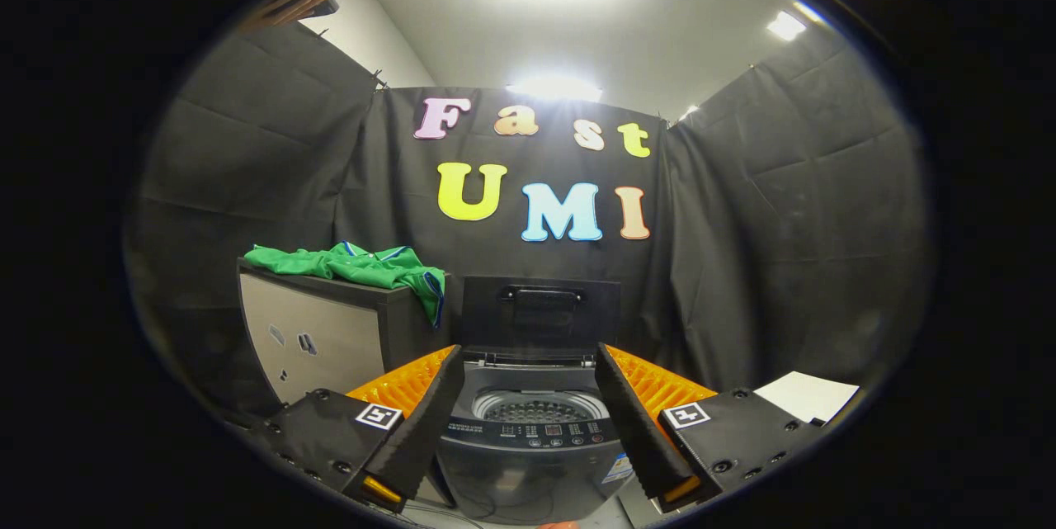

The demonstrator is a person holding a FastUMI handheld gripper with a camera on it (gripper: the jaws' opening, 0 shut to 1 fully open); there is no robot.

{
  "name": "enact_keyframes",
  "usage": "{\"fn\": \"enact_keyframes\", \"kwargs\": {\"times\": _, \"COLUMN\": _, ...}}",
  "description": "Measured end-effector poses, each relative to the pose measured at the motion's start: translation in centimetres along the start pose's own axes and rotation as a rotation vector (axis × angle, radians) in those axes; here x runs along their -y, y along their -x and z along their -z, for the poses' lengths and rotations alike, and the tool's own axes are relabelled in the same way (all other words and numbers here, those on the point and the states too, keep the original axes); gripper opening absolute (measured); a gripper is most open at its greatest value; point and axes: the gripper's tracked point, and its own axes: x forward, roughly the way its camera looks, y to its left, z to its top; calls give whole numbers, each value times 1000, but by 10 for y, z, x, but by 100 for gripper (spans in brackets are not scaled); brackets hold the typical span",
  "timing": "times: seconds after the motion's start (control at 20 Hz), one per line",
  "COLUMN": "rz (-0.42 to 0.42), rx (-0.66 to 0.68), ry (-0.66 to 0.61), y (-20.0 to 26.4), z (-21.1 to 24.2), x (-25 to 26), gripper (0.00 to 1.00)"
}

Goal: Put the clothes into the washing machine and then close the washing machine lid.

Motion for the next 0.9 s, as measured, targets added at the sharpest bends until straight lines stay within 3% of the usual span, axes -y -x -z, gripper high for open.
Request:
{"fn": "enact_keyframes", "kwargs": {"times": 0.55, "rz": 4, "rx": -17, "ry": 15, "y": -4, "z": 4, "x": 1, "gripper": 99}}
{"fn": "enact_keyframes", "kwargs": {"times": 0.9, "rz": -42, "rx": -46, "ry": 25, "y": -5, "z": 2, "x": -9, "gripper": 99}}
